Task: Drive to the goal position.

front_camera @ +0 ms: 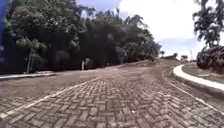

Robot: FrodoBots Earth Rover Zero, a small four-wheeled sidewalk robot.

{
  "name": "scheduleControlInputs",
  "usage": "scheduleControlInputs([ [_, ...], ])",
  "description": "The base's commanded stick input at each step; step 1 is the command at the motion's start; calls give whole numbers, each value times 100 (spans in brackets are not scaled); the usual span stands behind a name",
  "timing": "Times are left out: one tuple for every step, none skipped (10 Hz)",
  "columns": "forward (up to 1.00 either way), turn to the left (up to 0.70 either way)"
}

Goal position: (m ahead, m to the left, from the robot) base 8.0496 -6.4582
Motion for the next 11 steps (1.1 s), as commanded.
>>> scheduleControlInputs([
  [100,-7],
  [100,-19],
  [100,-4],
  [100,-24],
  [100,-10],
  [100,-27],
  [100,-18],
  [100,-8],
  [100,-22],
  [100,-4],
  [100,-17],
])
